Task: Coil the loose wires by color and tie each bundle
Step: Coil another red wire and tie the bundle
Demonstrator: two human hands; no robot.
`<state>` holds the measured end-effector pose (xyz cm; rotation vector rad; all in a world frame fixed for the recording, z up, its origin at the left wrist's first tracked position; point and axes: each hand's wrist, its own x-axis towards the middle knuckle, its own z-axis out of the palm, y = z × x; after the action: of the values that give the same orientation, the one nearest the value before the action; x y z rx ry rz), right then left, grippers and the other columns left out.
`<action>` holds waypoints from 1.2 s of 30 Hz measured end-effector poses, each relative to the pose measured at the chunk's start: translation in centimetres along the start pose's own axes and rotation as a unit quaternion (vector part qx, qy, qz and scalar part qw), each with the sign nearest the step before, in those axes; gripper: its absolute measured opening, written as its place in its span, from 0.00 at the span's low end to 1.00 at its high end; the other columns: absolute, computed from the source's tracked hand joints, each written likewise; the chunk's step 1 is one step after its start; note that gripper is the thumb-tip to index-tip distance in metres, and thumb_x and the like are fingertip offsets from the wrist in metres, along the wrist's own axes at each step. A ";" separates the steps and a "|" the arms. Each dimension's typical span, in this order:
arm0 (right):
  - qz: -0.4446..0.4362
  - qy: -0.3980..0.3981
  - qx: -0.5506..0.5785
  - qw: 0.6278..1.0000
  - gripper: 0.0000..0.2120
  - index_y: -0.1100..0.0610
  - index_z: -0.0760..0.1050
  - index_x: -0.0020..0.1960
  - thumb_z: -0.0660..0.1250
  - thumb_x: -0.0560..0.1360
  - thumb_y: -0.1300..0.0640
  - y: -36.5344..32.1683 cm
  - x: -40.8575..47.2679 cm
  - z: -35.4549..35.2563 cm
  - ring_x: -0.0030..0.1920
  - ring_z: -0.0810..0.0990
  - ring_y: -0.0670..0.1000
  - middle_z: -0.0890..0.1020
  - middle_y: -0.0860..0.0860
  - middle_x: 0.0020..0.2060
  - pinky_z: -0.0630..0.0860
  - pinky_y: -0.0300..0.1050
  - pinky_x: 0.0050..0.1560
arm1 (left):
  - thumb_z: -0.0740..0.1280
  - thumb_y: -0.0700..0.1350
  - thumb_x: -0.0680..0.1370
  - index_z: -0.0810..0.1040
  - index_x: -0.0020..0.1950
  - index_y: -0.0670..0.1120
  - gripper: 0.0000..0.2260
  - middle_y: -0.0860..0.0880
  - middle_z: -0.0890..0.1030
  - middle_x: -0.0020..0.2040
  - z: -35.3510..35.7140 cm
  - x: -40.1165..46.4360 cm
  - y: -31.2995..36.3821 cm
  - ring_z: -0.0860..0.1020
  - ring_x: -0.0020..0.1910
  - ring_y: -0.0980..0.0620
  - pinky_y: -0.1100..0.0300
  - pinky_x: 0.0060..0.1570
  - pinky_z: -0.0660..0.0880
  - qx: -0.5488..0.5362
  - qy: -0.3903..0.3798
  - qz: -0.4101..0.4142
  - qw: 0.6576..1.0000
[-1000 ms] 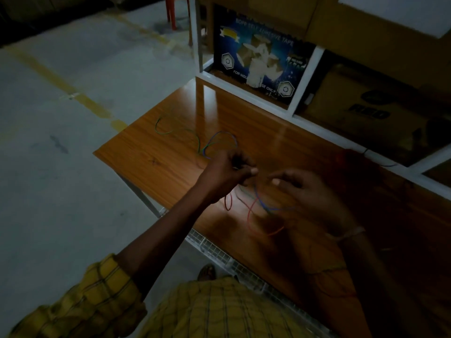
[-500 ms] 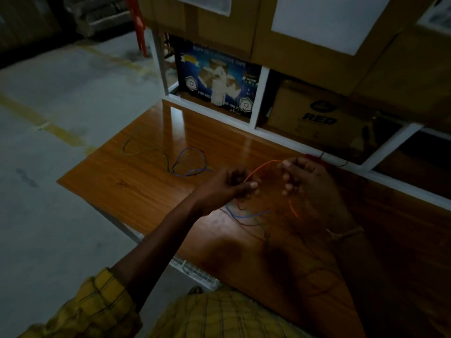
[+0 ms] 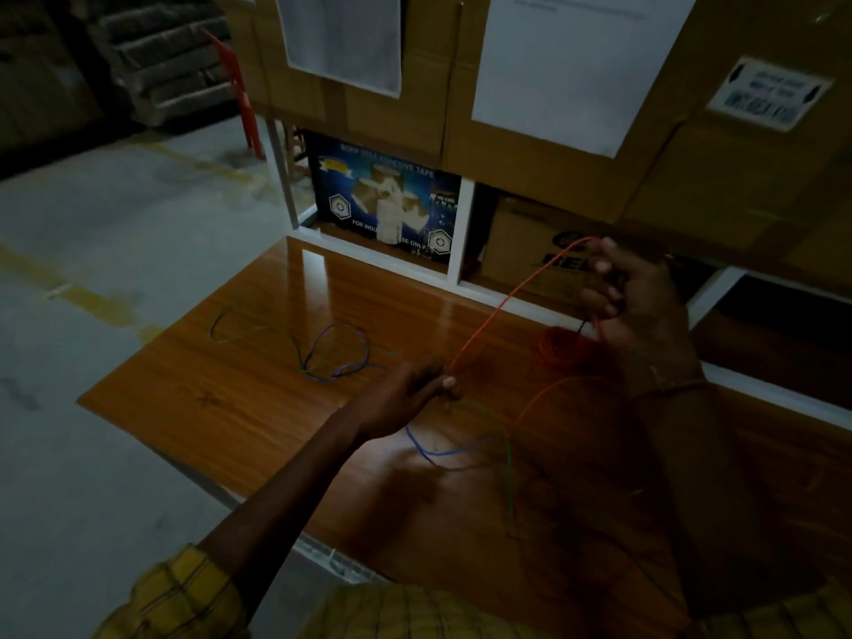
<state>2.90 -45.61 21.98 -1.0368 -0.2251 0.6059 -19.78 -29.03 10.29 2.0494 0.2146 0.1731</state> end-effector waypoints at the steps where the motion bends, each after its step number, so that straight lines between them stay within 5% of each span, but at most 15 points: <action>1: -0.007 0.002 0.008 1.000 0.10 0.60 0.75 0.47 0.59 0.84 0.58 -0.4 0.4 -0.1 0.21 0.61 0.41 0.72 0.46 0.29 0.57 0.32 0.20 | 0.62 0.45 0.88 0.78 0.50 0.55 0.10 0.47 0.86 0.49 -0.1 -0.1 -0.1 0.84 0.55 0.52 0.47 0.58 0.79 0.017 -0.003 0.002 1.000; 6: -0.040 0.038 0.006 0.998 0.11 0.56 0.71 0.44 0.59 0.85 0.59 -2.0 2.0 -1.1 0.21 0.62 0.41 0.71 0.47 0.32 0.59 0.33 0.19 | 0.61 0.46 0.89 0.76 0.52 0.62 0.11 0.47 0.84 0.46 -0.9 -0.3 -0.5 0.84 0.49 0.49 0.48 0.53 0.78 0.025 -0.032 0.021 0.999; 9: -0.074 0.128 -0.153 0.977 0.07 0.58 0.74 0.49 0.60 0.84 0.60 -1.1 2.7 -1.8 0.23 0.67 0.42 0.74 0.49 0.36 0.61 0.34 0.20 | 0.57 0.46 0.90 0.79 0.56 0.48 0.11 0.42 0.76 0.38 -1.4 -0.1 0.4 0.79 0.39 0.44 0.47 0.50 0.78 -0.138 -0.038 0.017 0.990; 12: -0.111 0.137 -0.455 0.873 0.06 0.52 0.79 0.51 0.64 0.82 0.58 1.7 2.9 -3.3 0.36 0.78 0.48 0.81 0.52 0.44 0.74 0.41 0.32 | 0.52 0.44 0.90 0.75 0.62 0.42 0.13 0.44 0.68 0.36 -2.0 0.5 2.1 0.71 0.33 0.48 0.45 0.51 0.77 -0.336 -0.035 0.018 0.941; 16: -0.021 -0.043 -0.754 0.655 0.07 0.54 0.85 0.53 0.68 0.80 0.56 5.4 2.5 -3.4 0.54 0.83 0.57 0.86 0.56 0.54 0.78 0.51 0.58 | 0.51 0.45 0.90 0.73 0.68 0.42 0.14 0.45 0.74 0.40 -3.2 2.2 4.6 0.77 0.38 0.49 0.36 0.66 0.77 -0.483 -0.025 0.040 0.874; 18: 0.010 -0.136 -0.800 0.584 0.09 0.54 0.85 0.56 0.70 0.80 0.52 7.2 1.1 -2.0 0.55 0.83 0.56 0.86 0.55 0.54 0.76 0.45 0.55 | 0.52 0.46 0.90 0.72 0.70 0.41 0.15 0.43 0.79 0.44 -3.4 3.3 5.4 0.81 0.45 0.45 0.38 0.66 0.78 -0.491 -0.013 0.046 0.870; 20: 0.000 -0.234 -0.790 0.567 0.09 0.54 0.85 0.56 0.70 0.80 0.52 8.5 -1.3 -0.5 0.56 0.83 0.52 0.86 0.52 0.54 0.74 0.41 0.52 | 0.53 0.47 0.90 0.70 0.72 0.40 0.16 0.40 0.83 0.51 -3.4 4.3 5.7 0.84 0.54 0.39 0.40 0.67 0.77 -0.473 -0.010 0.044 0.880; 24: 0.014 -0.348 -0.721 0.599 0.10 0.51 0.85 0.58 0.69 0.79 0.56 8.1 -4.9 0.9 0.45 0.82 0.40 0.85 0.43 0.45 0.75 0.30 0.45 | 0.54 0.46 0.90 0.67 0.74 0.37 0.17 0.38 0.85 0.61 -2.9 5.4 5.0 0.83 0.64 0.37 0.44 0.69 0.77 -0.374 0.000 0.013 0.927; 28: -0.009 -0.340 -0.635 0.694 0.03 0.52 0.85 0.48 0.73 0.78 0.55 5.3 -6.0 1.3 0.40 0.83 0.44 0.85 0.45 0.39 0.79 0.43 0.42 | 0.56 0.46 0.89 0.70 0.72 0.40 0.14 0.44 0.86 0.60 -2.5 5.1 3.6 0.85 0.61 0.43 0.49 0.62 0.81 -0.264 -0.021 -0.008 0.964; 32: -0.034 -0.313 -0.549 0.775 0.03 0.56 0.85 0.47 0.75 0.77 0.57 2.6 -5.1 0.7 0.35 0.80 0.42 0.84 0.46 0.36 0.74 0.34 0.37 | 0.54 0.49 0.90 0.70 0.72 0.45 0.14 0.42 0.86 0.58 -2.6 4.2 3.5 0.86 0.55 0.36 0.42 0.60 0.82 -0.216 -0.080 -0.011 0.973; 36: -0.006 -0.307 -0.479 0.822 0.08 0.61 0.82 0.49 0.73 0.76 0.57 0.9 -4.1 0.2 0.32 0.73 0.56 0.80 0.54 0.35 0.71 0.40 0.31 | 0.51 0.53 0.90 0.69 0.74 0.49 0.16 0.40 0.86 0.52 -2.7 3.8 4.4 0.82 0.46 0.31 0.50 0.41 0.82 -0.105 -0.112 0.028 0.988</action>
<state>-0.82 -47.45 21.68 -1.7754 -1.2025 0.8261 -16.35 -27.91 15.57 1.8475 -0.0007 -0.0013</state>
